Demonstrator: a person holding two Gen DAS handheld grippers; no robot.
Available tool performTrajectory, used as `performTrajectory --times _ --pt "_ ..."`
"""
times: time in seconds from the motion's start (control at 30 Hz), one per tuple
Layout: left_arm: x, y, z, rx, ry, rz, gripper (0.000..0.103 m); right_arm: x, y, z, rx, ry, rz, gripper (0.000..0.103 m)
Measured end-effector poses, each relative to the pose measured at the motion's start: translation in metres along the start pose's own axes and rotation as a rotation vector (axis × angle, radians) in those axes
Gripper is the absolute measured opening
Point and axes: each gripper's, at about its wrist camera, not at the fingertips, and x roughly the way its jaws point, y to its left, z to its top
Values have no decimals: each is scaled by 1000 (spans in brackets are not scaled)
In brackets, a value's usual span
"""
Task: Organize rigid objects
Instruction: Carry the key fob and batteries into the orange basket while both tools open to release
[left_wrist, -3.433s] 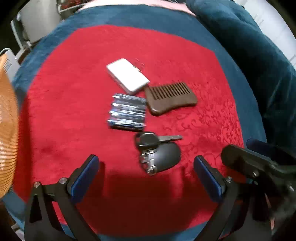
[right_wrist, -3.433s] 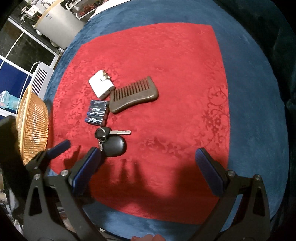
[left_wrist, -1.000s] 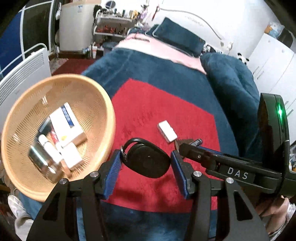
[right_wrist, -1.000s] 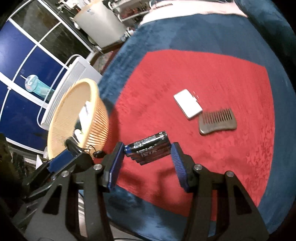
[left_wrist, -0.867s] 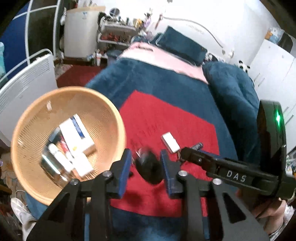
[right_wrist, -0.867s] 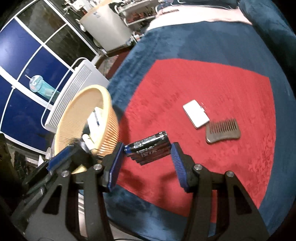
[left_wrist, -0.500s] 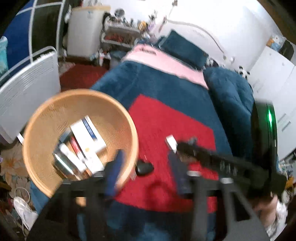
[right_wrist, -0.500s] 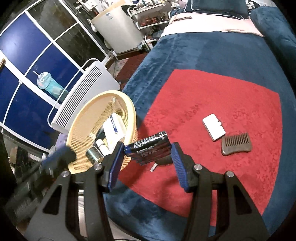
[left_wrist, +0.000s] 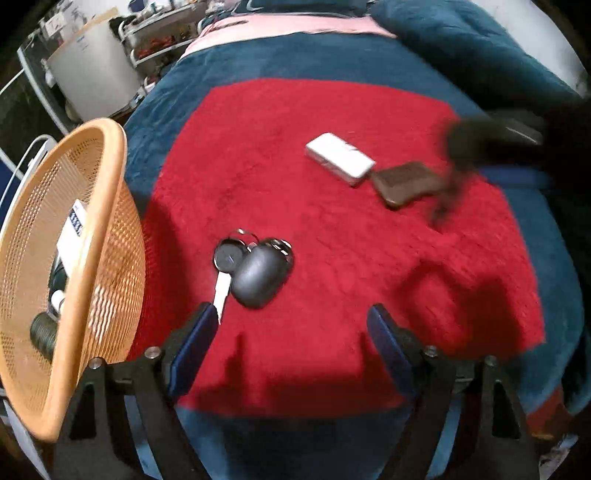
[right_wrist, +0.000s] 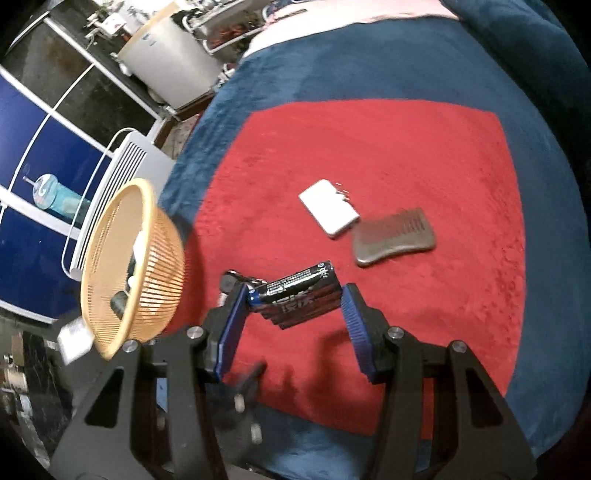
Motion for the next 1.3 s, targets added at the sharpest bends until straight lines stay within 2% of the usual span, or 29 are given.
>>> performTrajectory --times 0.07,0.17,0.23,0.33,0.37,0.4,0.5,0.6,0.67,0.83,0.87,0.9,1.03,1.13,1.17,1.2,1.23,1.27,1.3 --pt "15 12 9 -44 13 -4 70 0 -9 0 15 6 -5 53" --pt "40 23 17 -68 82 -39 61 1 -17 1 31 15 -11 53" --pt "52 23 18 -38 105 -20 60 2 -20 1 38 20 -12 53" --pt "56 14 21 47 92 12 59 6 -21 2 40 30 -9 53" --pt "55 10 23 66 91 17 47 7 -21 2 41 34 -8 53" --pt "55 9 23 71 92 12 43 9 -22 2 41 37 -7 53" --pt "50 14 23 22 105 -33 38 12 -20 2 41 46 2 53" --pt "37 24 20 -69 86 -116 37 13 -20 2 37 46 10 53" --pt "24 32 18 -128 59 -174 37 12 -19 3 37 42 14 53" --pt "-17 42 19 -194 -34 -233 35 8 -17 7 34 28 21 53" --pt "-26 44 20 -198 -54 -234 24 6 -16 8 32 23 22 53" --pt "-33 45 24 -199 -68 -232 6 5 -14 8 30 19 25 53" --pt "-56 45 34 -203 -120 -228 6 0 -8 12 20 6 34 53" --pt "-52 49 32 -194 -91 -236 6 -2 -3 13 14 -1 41 53" --pt "-48 50 26 -198 -67 -241 10 -2 -1 12 12 -4 44 53" --pt "-39 48 21 -203 -41 -243 24 -2 0 12 11 -4 45 53" --pt "-32 46 17 -211 -19 -244 34 -2 0 11 11 -3 45 53" --pt "-25 45 11 -225 0 -246 50 -1 0 10 12 0 46 53" --pt "-20 44 5 -241 10 -246 52 0 0 10 13 3 46 53"
